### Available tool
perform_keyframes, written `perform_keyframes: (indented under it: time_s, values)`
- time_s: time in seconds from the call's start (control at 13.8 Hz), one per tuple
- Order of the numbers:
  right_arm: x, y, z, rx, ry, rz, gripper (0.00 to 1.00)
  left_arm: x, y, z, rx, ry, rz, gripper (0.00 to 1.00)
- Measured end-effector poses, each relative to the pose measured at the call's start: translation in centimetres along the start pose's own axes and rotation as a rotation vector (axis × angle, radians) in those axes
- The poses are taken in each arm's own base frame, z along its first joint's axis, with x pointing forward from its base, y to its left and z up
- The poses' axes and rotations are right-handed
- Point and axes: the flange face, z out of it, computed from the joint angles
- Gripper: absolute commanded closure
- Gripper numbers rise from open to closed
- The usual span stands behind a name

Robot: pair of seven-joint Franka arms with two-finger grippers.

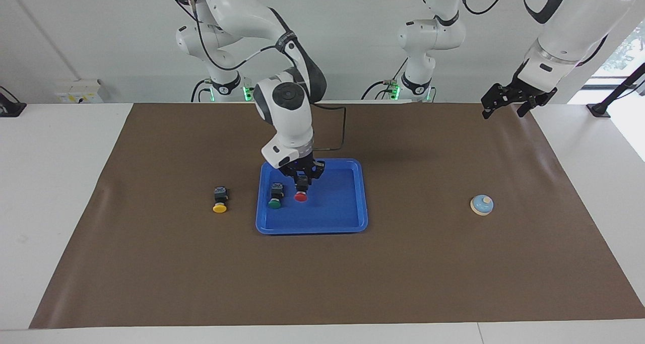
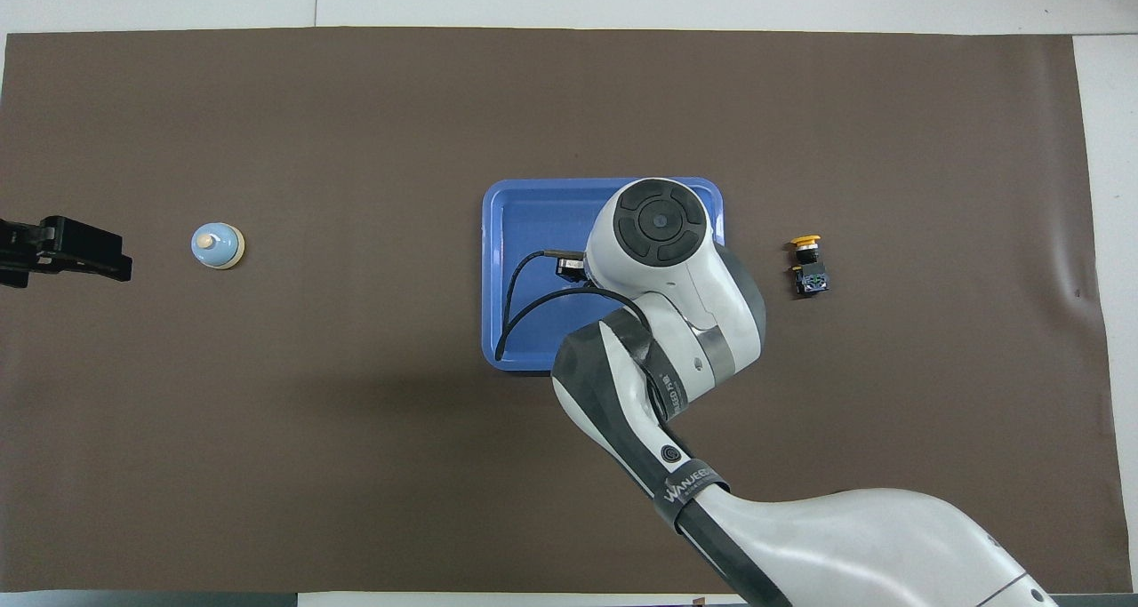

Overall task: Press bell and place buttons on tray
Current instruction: 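Place the red button in the tray beside the green one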

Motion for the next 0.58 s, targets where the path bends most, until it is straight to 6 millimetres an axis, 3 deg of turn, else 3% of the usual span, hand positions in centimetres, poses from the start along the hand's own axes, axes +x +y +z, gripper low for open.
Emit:
perform_keyframes:
  time_s: [0.44, 0.58]
  values:
    - [0.3, 1.9, 2.8, -0.009, 0.000, -0.026, 0.99, 0.0, 0.0, 0.0, 0.000, 0.000, 0.000, 0.00]
    - [0.3, 2.0, 2.8, -0.009, -0.001, -0.055, 0.00, 0.0, 0.0, 0.0, 0.000, 0.000, 0.000, 0.00]
